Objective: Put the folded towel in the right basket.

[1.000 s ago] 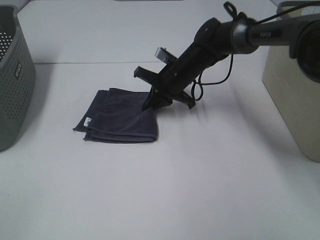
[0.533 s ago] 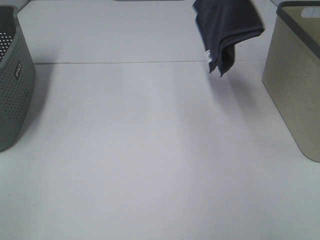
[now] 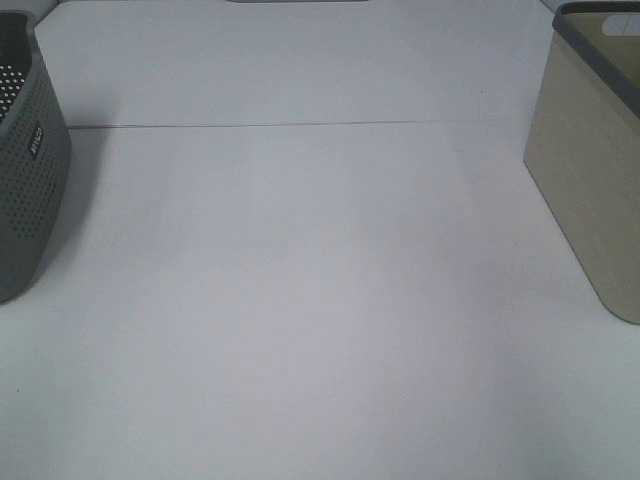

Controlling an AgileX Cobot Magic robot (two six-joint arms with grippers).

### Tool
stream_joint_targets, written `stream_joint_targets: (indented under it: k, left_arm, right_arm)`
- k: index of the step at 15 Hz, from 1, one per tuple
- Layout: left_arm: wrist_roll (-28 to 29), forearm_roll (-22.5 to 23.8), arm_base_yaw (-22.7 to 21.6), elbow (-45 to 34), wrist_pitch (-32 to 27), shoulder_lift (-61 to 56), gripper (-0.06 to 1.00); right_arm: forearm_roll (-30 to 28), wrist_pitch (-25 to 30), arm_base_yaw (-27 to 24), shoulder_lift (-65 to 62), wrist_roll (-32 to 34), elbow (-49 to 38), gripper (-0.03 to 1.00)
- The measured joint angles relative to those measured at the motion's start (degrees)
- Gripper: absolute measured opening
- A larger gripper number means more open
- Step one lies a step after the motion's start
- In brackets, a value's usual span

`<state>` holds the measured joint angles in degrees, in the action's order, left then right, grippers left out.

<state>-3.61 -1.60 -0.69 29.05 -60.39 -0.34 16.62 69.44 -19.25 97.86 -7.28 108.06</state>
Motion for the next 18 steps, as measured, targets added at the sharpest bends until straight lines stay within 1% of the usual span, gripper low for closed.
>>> stream_joint_targets:
  k: [2,3,4,5,6,7,8,10,12,13,14,16,18]
  left_arm:
    - [0.00,0.00,0.00,0.00,0.00,0.00,0.99]
    - [0.00,0.00,0.00,0.00,0.00,0.00,0.99]
    - [0.00,0.00,0.00,0.00,0.00,0.00,0.99]
    - [0.00,0.00,0.00,0.00,0.00,0.00,0.99]
    - [0.00,0.00,0.00,0.00,0.00,0.00,0.99]
    - [0.00,0.00,0.00,0.00,0.00,0.00,0.99]
    - [0.00,0.00,0.00,0.00,0.00,0.00,0.99]
    - [0.00,0.00,0.00,0.00,0.00,0.00,0.99]
    - [0.00,0.00,0.00,0.00,0.00,0.00,0.99]
    - [0.00,0.00,0.00,0.00,0.00,0.00,0.99]
    - [0.00,0.00,0.00,0.00,0.00,0.00,0.99]
    - [-0.06,0.00,0.00,0.00,0.00,0.00,0.99]
    - [-0.06,0.00,0.00,0.00,0.00,0.00,0.99]
  right_arm:
    - [-4.18,0.11,0.06,1.95,0.17,0.00,0.05]
    - [-5.27,0.34,0.06,3.15,0.29,0.00,0.09]
    - [-5.96,0.40,0.06,4.41,0.63,0.00,0.19]
    - [-6.88,0.40,0.06,5.67,1.26,0.00,0.40]
    - [-7.51,0.40,0.06,6.47,1.78,0.00,0.64]
    - [-8.42,0.40,0.06,6.93,1.78,0.00,0.84]
    - [-8.48,0.40,0.06,6.99,1.78,0.00,0.94]
    - [-7.56,0.40,0.06,6.99,1.78,0.00,0.98]
    - [-6.13,0.40,1.15,6.99,3.21,0.00,0.98]
    - [-7.16,0.40,3.78,6.99,5.16,0.00,0.98]
    - [-9.40,0.40,7.51,6.99,7.28,0.00,0.98]
    - [-13.64,0.40,16.50,6.99,11.17,0.00,0.98]
    - [-16.62,0.40,22.46,6.99,14.27,0.00,0.98]
